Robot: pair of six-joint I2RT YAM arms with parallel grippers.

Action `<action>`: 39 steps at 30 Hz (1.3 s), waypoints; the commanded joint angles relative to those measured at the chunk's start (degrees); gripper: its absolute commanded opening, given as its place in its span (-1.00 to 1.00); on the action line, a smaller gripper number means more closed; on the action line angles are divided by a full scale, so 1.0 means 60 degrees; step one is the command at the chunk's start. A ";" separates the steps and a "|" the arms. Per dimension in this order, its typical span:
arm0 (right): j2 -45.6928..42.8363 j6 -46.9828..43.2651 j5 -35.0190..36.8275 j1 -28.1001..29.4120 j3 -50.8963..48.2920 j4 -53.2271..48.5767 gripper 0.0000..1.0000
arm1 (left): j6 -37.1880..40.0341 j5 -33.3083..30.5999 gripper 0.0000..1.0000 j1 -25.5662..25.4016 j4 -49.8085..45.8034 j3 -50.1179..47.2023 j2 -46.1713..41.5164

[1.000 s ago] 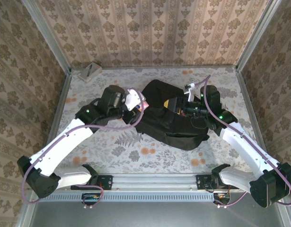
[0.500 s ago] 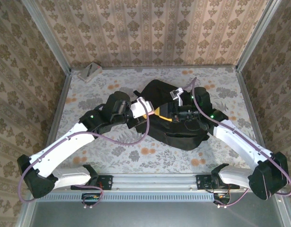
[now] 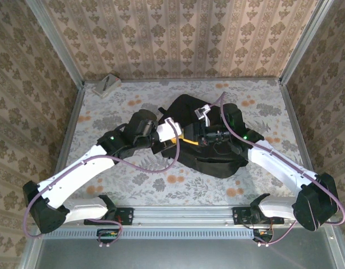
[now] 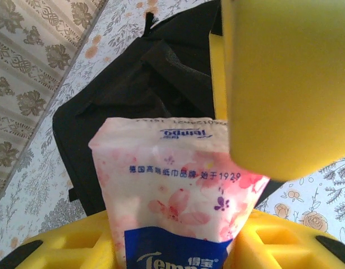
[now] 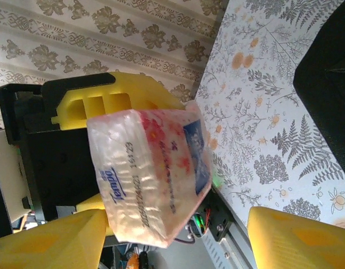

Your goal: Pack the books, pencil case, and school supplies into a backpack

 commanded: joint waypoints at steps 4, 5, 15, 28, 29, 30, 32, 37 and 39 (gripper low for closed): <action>-0.0086 -0.0252 0.0028 0.0068 0.0315 -0.0056 0.34 | 0.0173 0.0206 -0.13 -0.0070 0.0345 -0.0204 -0.0012; -0.0083 -0.0182 -0.0010 0.0068 0.0287 0.0053 0.34 | 0.0171 0.0228 -0.13 -0.0063 0.0334 -0.0202 -0.0026; 0.0514 0.0210 -0.0100 0.0196 0.0362 0.0705 0.33 | 0.0018 0.0582 -0.07 -0.0065 0.0287 -0.0128 0.0072; 0.0236 -0.0354 0.1270 0.0197 0.0378 -0.0311 -0.66 | -0.0530 0.0704 0.26 -0.0060 0.0034 0.0201 0.0459; 0.0140 -0.0263 0.1447 0.0097 0.0304 -0.0334 -0.78 | -0.0607 0.0700 0.32 -0.0053 -0.0001 0.0263 0.0509; 0.0054 -0.0196 0.1563 0.0012 0.0208 -0.0316 -0.84 | -0.0712 0.0728 0.38 -0.0023 -0.0021 0.0327 0.0554; -0.0306 -0.0061 0.2001 -0.0267 -0.0028 -0.0423 -0.94 | -0.1039 0.0899 0.53 0.0078 0.0029 0.0481 0.0657; -0.1708 -0.0640 0.4231 -0.0909 -0.0356 -0.2034 -0.92 | -0.2364 0.1183 0.70 0.0319 0.0583 0.0963 0.1244; -0.2387 -0.0903 0.5647 -0.1091 -0.0481 -0.2895 -0.86 | -0.3017 0.1183 0.69 0.0339 0.0627 0.1395 0.1784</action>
